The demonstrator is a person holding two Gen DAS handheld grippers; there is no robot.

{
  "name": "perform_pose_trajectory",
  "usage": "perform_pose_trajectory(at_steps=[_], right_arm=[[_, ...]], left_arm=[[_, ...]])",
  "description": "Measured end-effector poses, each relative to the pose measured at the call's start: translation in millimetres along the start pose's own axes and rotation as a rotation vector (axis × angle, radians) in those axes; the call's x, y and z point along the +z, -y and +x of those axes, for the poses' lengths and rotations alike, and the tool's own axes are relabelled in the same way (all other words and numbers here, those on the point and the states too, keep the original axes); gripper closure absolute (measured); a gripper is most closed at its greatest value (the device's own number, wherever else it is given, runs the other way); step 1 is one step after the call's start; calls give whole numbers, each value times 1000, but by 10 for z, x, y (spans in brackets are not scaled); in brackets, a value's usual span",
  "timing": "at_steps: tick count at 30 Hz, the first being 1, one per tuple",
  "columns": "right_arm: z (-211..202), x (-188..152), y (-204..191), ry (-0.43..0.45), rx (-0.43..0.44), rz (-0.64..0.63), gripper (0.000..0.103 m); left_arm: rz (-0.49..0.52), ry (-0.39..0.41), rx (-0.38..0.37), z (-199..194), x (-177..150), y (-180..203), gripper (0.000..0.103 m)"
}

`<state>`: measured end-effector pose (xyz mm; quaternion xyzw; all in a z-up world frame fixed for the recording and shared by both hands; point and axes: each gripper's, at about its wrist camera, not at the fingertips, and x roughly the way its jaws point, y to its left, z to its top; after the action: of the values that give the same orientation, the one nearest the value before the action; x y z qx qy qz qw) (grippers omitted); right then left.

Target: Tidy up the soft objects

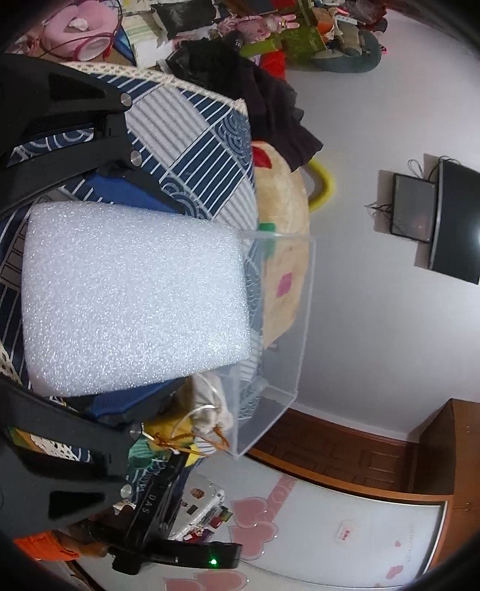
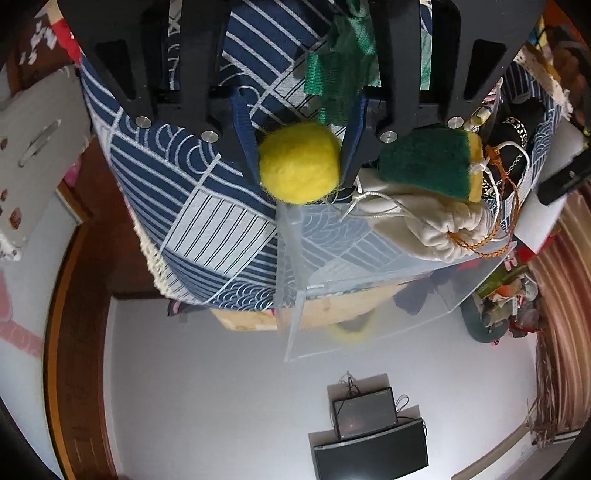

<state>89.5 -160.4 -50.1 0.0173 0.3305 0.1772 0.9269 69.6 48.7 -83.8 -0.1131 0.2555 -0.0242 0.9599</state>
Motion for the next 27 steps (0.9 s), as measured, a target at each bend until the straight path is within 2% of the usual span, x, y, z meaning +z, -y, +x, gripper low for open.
perform_pose_trajectory(at_steps=[8,15,20,27], right_arm=[[-241,173,12,90,6,-2,64],[-441,412,-83,182,29,-51,64],[-428,609,-215,226,31,-103,64],[-201,827,-322,218,62,-140,64]], left_arm=[[1,78,32,-208,224,-8,22],[25,112,28,-216,530,76,22],[40,97,7,-90,782,175,22],[101,36,55,313,1047,353,22]])
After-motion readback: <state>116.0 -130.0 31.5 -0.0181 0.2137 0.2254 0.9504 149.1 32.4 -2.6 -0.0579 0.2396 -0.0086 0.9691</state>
